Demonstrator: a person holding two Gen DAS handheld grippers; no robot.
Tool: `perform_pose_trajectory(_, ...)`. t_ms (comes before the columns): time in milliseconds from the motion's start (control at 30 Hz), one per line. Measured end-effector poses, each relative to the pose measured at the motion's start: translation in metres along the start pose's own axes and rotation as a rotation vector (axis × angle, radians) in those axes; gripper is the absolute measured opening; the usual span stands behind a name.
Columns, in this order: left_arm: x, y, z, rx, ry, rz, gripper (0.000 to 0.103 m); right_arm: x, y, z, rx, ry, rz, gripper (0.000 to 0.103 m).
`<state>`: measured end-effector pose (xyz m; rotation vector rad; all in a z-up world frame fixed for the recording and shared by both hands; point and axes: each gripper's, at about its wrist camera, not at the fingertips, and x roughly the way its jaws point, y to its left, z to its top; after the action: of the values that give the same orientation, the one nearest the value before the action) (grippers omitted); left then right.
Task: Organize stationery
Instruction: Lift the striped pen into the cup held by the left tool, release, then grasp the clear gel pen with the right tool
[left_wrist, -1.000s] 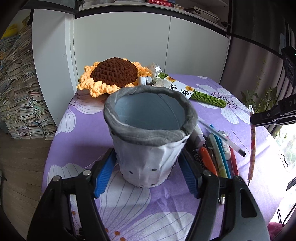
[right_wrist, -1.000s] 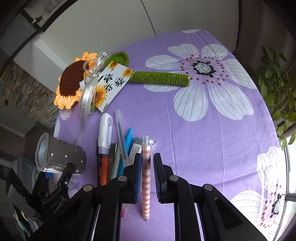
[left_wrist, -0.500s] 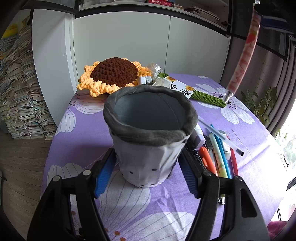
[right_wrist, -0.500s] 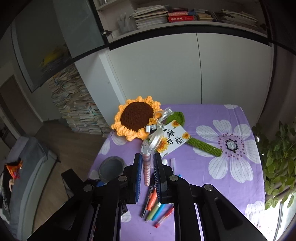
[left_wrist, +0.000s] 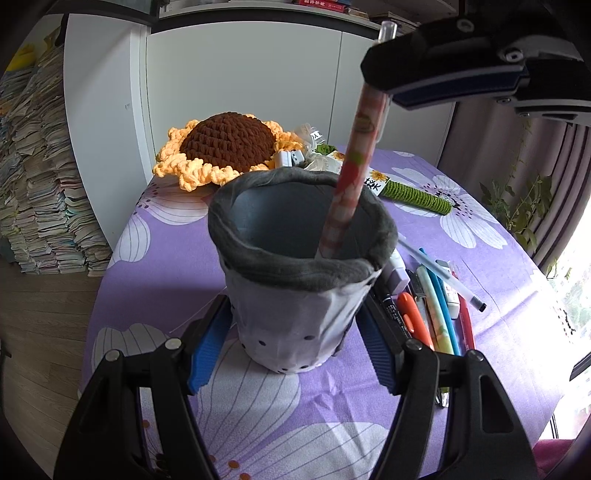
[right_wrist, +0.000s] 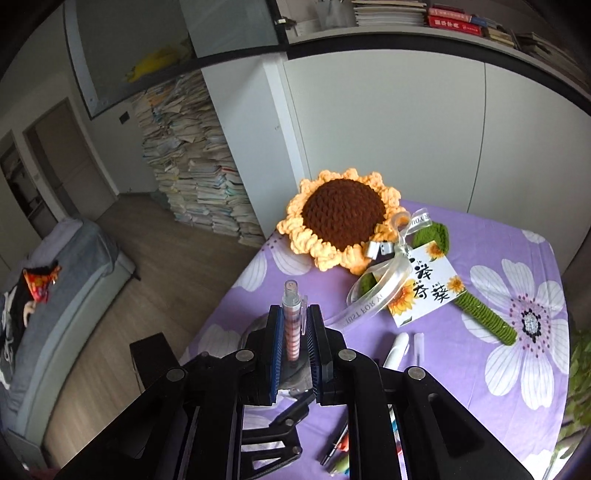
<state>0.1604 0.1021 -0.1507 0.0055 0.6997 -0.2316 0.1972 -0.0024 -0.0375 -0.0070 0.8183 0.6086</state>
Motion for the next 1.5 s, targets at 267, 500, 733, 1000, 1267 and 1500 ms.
perform_pose_trajectory(267, 0.001, -0.001, -0.001, 0.002, 0.003, 0.0, 0.068, 0.017, -0.006, -0.008, -0.019, 0.061, -0.024, 0.015)
perform_pose_trajectory(500, 0.002, -0.003, -0.001, 0.0, 0.007, 0.0, 0.069, -0.008, -0.026, -0.012, 0.005, 0.042, -0.006, 0.023)
perform_pose_trajectory(733, 0.002, -0.003, -0.001, 0.0, 0.009, 0.002, 0.069, -0.022, -0.08, -0.023, 0.099, 0.033, -0.145, 0.049)
perform_pose_trajectory(1000, 0.003, -0.002, -0.002, -0.004, 0.019, 0.0, 0.069, 0.048, -0.131, -0.038, 0.179, 0.237, -0.211, 0.045)
perform_pose_trajectory(1267, 0.002, -0.003, -0.002, -0.006, 0.021, 0.0, 0.069, 0.084, -0.132, -0.035, 0.123, 0.337, -0.249, 0.044)
perform_pose_trajectory(1500, 0.003, -0.003, -0.002, -0.007, 0.023, 0.0, 0.069, 0.103, -0.128, -0.034, 0.099, 0.372, -0.264, 0.044)
